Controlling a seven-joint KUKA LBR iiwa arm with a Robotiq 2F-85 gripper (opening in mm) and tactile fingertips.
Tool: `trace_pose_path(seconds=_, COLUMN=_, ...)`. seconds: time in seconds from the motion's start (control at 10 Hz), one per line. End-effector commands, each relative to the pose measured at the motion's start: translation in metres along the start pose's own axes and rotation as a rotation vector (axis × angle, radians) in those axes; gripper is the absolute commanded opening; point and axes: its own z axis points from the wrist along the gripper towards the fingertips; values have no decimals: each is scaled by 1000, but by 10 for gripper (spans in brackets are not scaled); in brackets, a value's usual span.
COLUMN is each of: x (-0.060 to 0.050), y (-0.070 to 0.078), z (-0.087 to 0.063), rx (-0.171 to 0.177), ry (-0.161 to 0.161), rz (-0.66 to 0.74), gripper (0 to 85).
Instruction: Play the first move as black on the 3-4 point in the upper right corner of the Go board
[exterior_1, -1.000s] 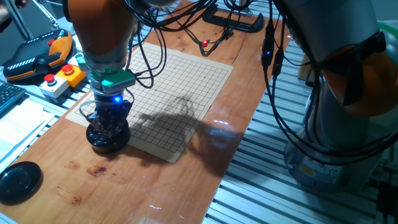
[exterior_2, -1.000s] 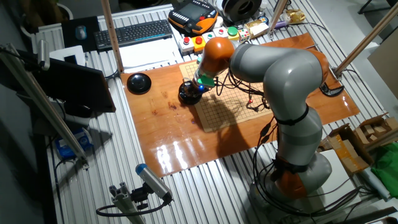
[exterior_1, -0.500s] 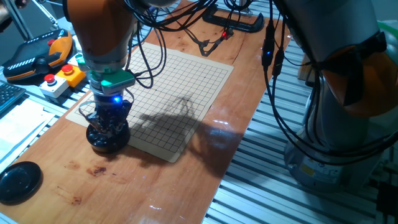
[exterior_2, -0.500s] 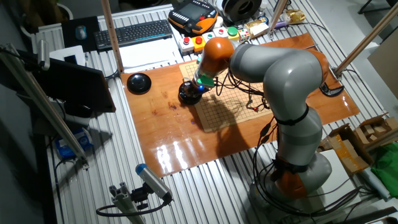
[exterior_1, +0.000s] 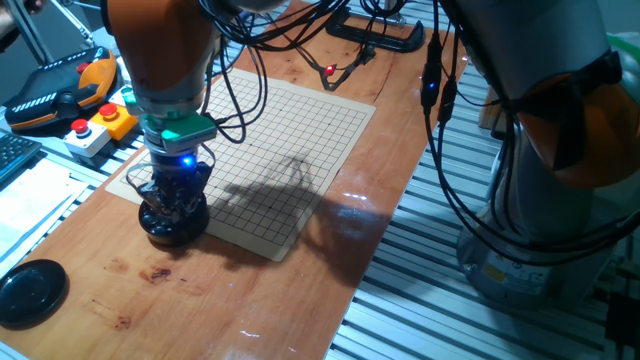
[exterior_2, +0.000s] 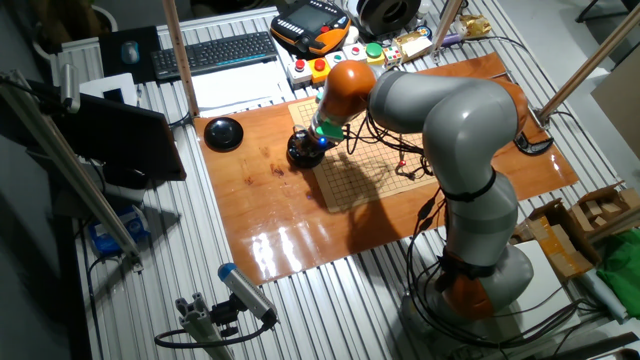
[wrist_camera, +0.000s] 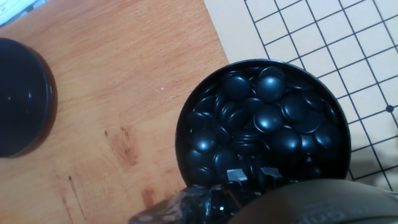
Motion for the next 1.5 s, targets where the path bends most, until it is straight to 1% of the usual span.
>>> trace_pose_path(seconds=0.0, x=0, y=1, z=1, rx=-1, ry=0, rz=1, gripper=220)
trace_pose_path(seconds=0.3, x=-1, y=1, z=1, rx=2, ry=-4, rz=4, gripper=217)
trace_pose_path(seconds=0.5, x=-5, y=-3, z=-7, rx=4, ry=-5, rz=2, gripper=217)
trace_pose_path(seconds=0.7, x=-10, y=-7, z=-13, rx=18, ry=-10, rz=-3, gripper=217)
trace_pose_path(seconds=0.9, x=-15, y=-15, z=-18, rx=28, ry=-14, rz=13, gripper=217)
trace_pose_path(seconds=1.1, x=-18, y=-22, z=-17, rx=31, ry=-15, rz=17, gripper=217)
trace_pose_path(seconds=1.4, x=-22, y=-27, z=-13, rx=27, ry=-15, rz=24, gripper=220)
